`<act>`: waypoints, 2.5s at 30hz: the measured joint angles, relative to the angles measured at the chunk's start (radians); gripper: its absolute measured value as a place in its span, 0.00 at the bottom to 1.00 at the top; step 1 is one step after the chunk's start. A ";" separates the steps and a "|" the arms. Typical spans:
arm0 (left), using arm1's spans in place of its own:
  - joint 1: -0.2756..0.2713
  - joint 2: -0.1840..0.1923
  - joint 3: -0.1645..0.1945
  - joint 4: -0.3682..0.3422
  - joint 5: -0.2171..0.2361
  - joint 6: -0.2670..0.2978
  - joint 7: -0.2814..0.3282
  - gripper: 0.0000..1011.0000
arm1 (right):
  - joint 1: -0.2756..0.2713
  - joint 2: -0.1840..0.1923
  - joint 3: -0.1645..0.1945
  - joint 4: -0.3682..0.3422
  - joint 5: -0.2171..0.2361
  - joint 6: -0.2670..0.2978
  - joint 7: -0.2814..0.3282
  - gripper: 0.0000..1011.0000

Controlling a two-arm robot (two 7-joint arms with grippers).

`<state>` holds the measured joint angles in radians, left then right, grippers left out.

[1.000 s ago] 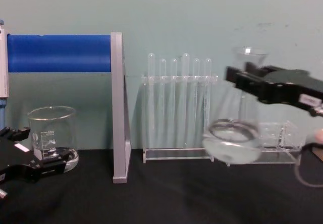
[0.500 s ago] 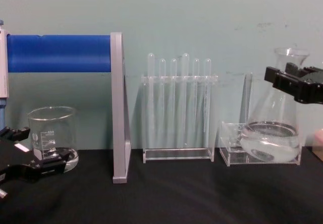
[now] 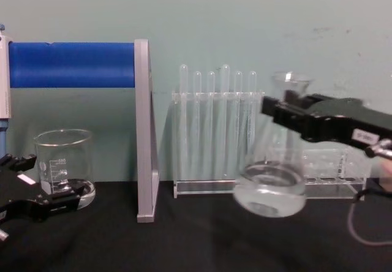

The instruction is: Grasp the erlenmeyer flask with one hand, shake it three times, then place it back.

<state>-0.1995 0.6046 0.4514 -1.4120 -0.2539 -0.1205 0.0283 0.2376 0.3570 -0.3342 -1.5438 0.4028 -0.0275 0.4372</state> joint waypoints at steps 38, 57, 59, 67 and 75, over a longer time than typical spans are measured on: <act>0.000 0.000 0.000 0.000 0.000 0.000 0.000 0.99 | 0.086 0.011 -0.110 0.072 0.053 -0.019 0.080 0.45; 0.000 0.000 0.000 0.000 0.000 0.000 0.000 0.99 | 0.102 0.017 -0.134 0.103 0.051 -0.036 0.108 0.45; 0.000 0.000 0.000 0.000 0.000 0.000 0.000 0.99 | 0.104 0.018 -0.139 0.110 0.048 -0.039 0.112 0.45; 0.000 0.000 0.000 0.000 0.000 0.000 0.000 0.99 | 0.112 0.021 -0.153 0.138 0.040 -0.054 0.135 0.45; 0.000 0.000 0.000 0.000 0.000 0.000 0.000 0.99 | 0.117 0.021 -0.168 0.172 0.038 -0.076 0.164 0.45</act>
<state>-0.1996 0.6047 0.4514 -1.4119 -0.2539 -0.1205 0.0283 0.3548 0.3784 -0.5027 -1.3721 0.4408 -0.1034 0.6017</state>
